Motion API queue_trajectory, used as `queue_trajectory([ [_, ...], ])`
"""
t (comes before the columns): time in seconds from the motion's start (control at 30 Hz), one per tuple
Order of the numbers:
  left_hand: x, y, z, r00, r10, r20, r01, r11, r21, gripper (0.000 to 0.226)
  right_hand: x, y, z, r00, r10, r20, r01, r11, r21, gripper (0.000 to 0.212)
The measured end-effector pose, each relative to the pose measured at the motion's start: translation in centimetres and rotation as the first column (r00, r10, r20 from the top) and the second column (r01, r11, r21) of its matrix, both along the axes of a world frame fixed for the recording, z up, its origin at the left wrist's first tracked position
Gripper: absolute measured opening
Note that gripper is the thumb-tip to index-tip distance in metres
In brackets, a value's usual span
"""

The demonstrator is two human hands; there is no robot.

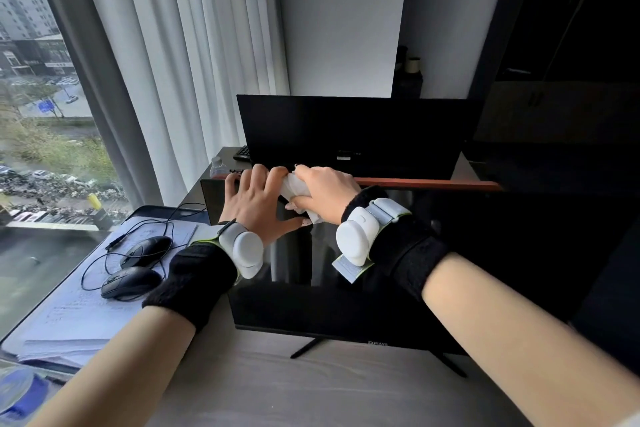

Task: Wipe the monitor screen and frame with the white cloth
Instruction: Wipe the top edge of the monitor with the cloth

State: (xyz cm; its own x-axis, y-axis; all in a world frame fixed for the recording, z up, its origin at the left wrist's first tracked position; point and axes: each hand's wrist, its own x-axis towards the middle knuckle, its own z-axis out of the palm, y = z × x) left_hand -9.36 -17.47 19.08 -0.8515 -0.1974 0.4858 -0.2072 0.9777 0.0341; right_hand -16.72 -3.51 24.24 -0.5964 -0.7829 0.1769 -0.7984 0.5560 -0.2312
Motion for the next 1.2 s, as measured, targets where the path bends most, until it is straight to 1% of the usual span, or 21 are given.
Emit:
queue_trajectory([
  [0.07,0.5,0.3,0.0,1.000,0.017,-0.008,-0.017,1.000,0.003,0.090,0.2,0.4,-0.1,1.000,0.015,-0.006,-0.015,1.000,-0.001,0.050],
  [0.17,1.0,0.5,0.0,0.999,0.038,-0.001,-0.038,0.999,-0.025,0.094,0.5,0.8,-0.1,0.999,0.011,-0.033,-0.011,1.000,0.010,0.049],
  [0.27,1.4,0.7,-0.2,0.998,0.063,0.006,-0.063,0.998,-0.032,0.109,0.2,1.9,0.0,1.000,0.013,-0.026,-0.012,1.000,0.017,0.052],
  [0.37,1.5,0.8,0.0,0.998,0.063,-0.006,-0.063,0.998,0.027,0.124,-0.8,4.3,0.2,1.000,0.011,0.028,-0.011,1.000,0.008,0.053],
  [0.47,1.5,0.9,0.3,0.997,0.079,0.003,-0.079,0.992,0.097,0.129,-2.3,8.0,0.2,0.999,-0.030,0.043,0.030,1.000,0.001,0.050],
  [0.53,1.5,0.7,0.3,0.995,0.095,0.023,-0.096,0.993,0.069,0.127,-3.2,10.8,0.1,0.997,-0.076,0.030,0.076,0.997,-0.015,0.049],
  [0.63,1.4,0.6,0.2,0.991,0.119,0.063,-0.120,0.993,0.010,0.113,-4.4,14.9,0.2,0.991,-0.137,0.003,0.137,0.991,-0.013,0.052],
  [0.77,0.7,1.2,0.3,0.991,0.115,0.066,-0.116,0.993,0.014,0.100,-6.1,20.7,0.2,0.973,-0.230,-0.006,0.230,0.973,-0.003,0.050],
  [0.9,0.8,0.6,0.3,0.986,0.157,0.059,-0.157,0.988,0.003,0.100,-7.1,23.9,0.3,0.967,-0.256,-0.003,0.256,0.967,-0.016,0.046],
  [1.03,-0.5,1.3,0.5,0.988,0.147,0.050,-0.148,0.989,0.004,0.101,-7.8,27.1,-0.1,0.947,-0.322,-0.002,0.322,0.947,-0.020,0.045],
  [1.2,-2.2,1.3,1.1,0.986,0.154,0.063,-0.151,0.988,-0.043,0.101,-8.2,28.0,-0.4,0.935,-0.354,-0.001,0.352,0.931,-0.092,0.040],
])
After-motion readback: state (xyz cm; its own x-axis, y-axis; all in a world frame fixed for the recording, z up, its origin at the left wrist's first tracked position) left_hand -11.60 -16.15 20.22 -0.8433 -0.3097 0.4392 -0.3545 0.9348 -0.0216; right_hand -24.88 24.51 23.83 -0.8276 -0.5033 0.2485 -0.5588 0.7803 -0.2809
